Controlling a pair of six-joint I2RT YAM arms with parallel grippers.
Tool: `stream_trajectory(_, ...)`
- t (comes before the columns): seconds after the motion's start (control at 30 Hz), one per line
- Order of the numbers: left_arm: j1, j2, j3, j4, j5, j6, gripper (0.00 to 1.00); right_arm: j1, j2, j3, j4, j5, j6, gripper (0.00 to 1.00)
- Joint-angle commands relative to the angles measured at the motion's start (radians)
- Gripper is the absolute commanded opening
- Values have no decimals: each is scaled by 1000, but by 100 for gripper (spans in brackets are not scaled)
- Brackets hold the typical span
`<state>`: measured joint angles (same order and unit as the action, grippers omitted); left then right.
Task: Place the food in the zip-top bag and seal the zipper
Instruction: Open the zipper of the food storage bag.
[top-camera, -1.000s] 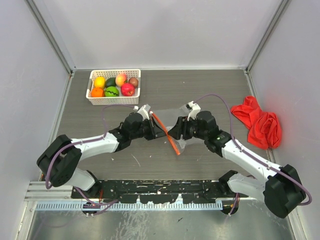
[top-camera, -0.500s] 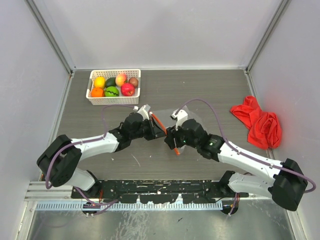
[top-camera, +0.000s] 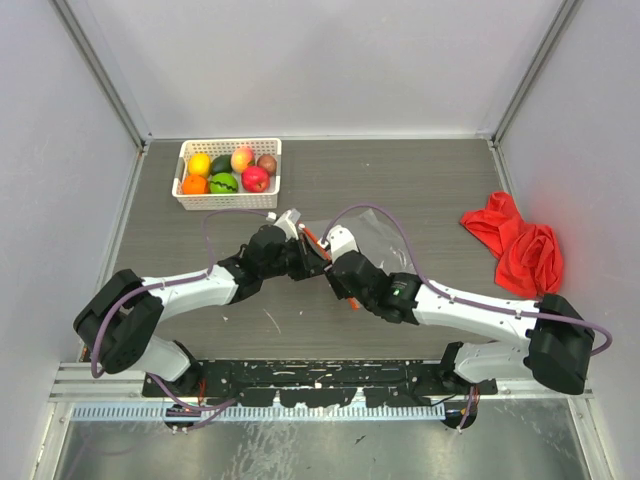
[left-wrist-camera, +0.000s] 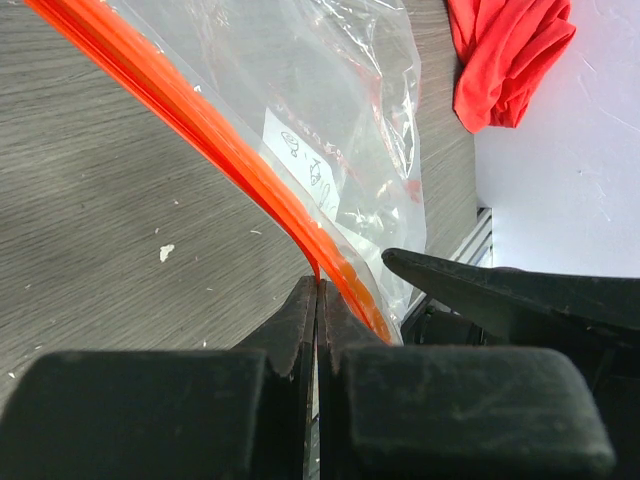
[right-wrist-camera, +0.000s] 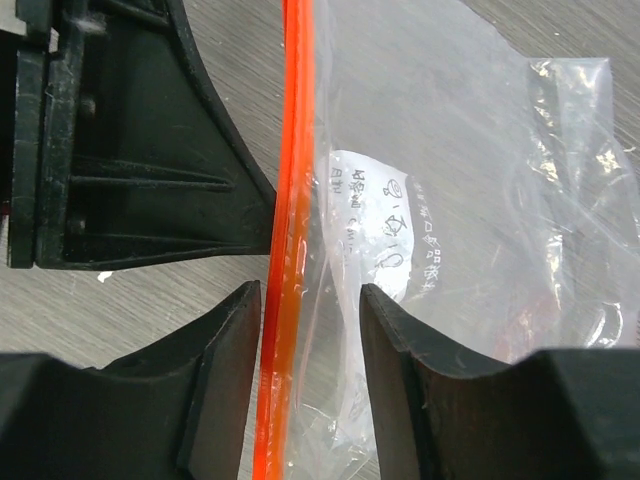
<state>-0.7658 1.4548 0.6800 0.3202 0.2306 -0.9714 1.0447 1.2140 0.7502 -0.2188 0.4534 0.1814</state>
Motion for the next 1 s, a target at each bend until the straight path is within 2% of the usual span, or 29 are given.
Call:
stream_trajectory(0.0,-3,-27,20,12,-17,16,0,35,14,62,-2,139,-15,47)
stream_trajectory(0.3,-4,-25,16,-8,-28,17,0,67,-13,66,-7,281,-8,25)
stream_trajectory(0.43,-3,-26,16,-10,-27,15,0,69,-15,59,4,300,-2,15)
stream_trajectory(0.53,-3,-29,15,-10,-29,8,0,70,-10,59,7,302,5,3)
stream_trajectory(0.6,-4,-30,12,-10,-35,1,0,73,-10,60,12,294,11,1)
stream_trajectory(0.77,-4,-37,1,2,-53,-31,11,78,-21,48,53,248,36,1)
stream_trajectory(0.97,-3,-59,-22,30,-91,-71,32,95,-22,25,87,232,80,1)
